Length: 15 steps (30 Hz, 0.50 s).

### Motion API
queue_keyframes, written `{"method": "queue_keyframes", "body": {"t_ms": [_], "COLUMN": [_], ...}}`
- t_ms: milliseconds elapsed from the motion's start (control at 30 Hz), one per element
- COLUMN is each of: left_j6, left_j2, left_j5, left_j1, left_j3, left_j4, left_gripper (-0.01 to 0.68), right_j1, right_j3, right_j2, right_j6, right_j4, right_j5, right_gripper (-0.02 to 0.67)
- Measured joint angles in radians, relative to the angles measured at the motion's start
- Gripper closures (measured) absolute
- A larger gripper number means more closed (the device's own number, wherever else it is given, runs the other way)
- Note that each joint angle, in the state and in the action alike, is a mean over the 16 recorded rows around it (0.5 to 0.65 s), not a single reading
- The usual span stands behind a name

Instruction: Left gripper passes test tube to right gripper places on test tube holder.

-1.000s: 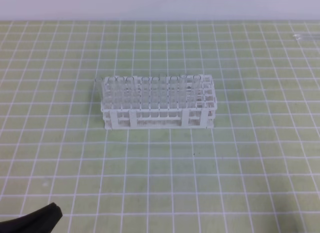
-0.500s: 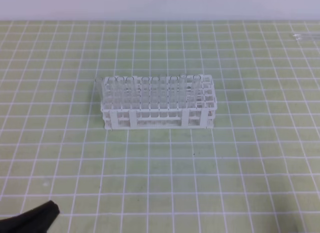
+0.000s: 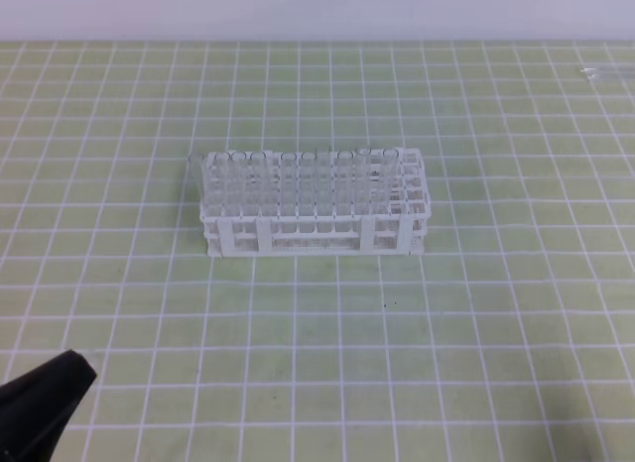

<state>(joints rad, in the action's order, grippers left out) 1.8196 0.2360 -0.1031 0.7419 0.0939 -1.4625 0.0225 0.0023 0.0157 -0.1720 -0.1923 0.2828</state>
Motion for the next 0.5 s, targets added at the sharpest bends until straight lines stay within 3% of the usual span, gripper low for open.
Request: {"method": "queue_keyframes", "body": {"t_ms": [300, 433, 500], "left_j6": [-1.187, -1.605, -1.726], "left_j2": [0.000, -0.004, -0.011], "left_j5": [-0.081, -0.121, -0.130], "left_j1": [-0.001, -0.007, -0.026], "left_j3": [0.046, 0.047, 0.048], "left_j4": [0.966, 1.315, 1.416], "left_gripper": [0.675, 0.675, 0.675], "right_j1": [0.000, 0.000, 0.000], "right_j3": [0.000, 0.000, 0.000], "right_j2": [-0.001, -0.001, -0.002], "right_j6": [0.000, 0.000, 0.000], "right_j4": [0.000, 0.000, 0.000], "right_j5": [-0.001, -0.001, -0.001], "right_gripper": [0.665, 0.665, 0.665]}}
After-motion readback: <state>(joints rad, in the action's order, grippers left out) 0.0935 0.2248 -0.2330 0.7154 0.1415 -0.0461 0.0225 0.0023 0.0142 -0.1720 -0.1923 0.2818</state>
